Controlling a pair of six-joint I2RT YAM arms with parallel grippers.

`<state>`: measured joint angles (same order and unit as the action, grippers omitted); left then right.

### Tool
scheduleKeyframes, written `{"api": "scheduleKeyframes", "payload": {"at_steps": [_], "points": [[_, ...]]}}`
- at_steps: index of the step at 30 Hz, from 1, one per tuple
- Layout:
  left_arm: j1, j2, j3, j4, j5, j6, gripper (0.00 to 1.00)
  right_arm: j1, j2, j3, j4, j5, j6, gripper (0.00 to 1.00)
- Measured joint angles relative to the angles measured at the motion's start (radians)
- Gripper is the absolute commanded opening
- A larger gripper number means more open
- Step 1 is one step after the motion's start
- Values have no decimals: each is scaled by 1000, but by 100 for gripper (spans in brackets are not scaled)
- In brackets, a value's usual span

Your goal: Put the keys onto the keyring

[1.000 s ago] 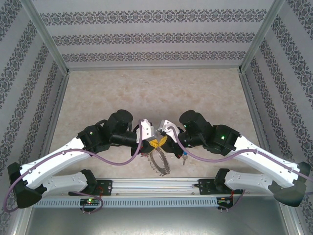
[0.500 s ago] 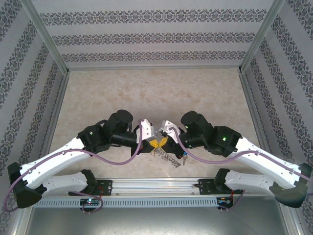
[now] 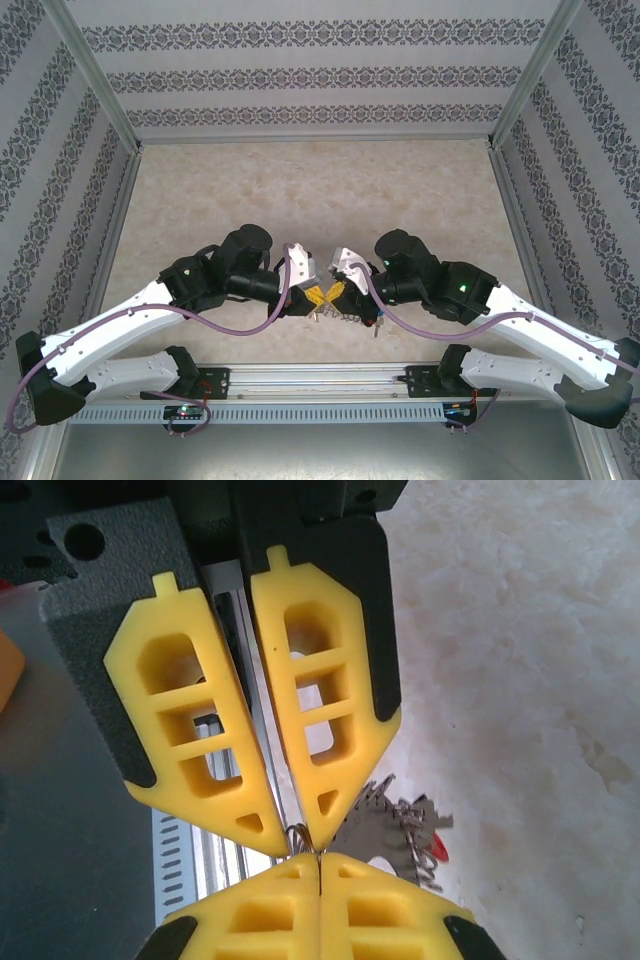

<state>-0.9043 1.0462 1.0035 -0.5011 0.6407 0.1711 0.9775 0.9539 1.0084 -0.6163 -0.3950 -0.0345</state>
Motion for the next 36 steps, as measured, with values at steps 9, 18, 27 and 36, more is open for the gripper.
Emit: {"api": "scheduleKeyframes", "payload": {"at_steps": [9,18,27,36], "points": [[0,8,0,-9,18,-10,15,0,-15,-21,34,-19,-18,0],[0,21,-1,-10,27,-19,0,0,-29,-37,68,-27,-28,0],[0,2,-22,-1,21,-21,0,0,-32,-54,86,-38,-42,22],[-13,-87,-55,0,26,-21,0,0,-158,-130,196,64,-16,31]]}}
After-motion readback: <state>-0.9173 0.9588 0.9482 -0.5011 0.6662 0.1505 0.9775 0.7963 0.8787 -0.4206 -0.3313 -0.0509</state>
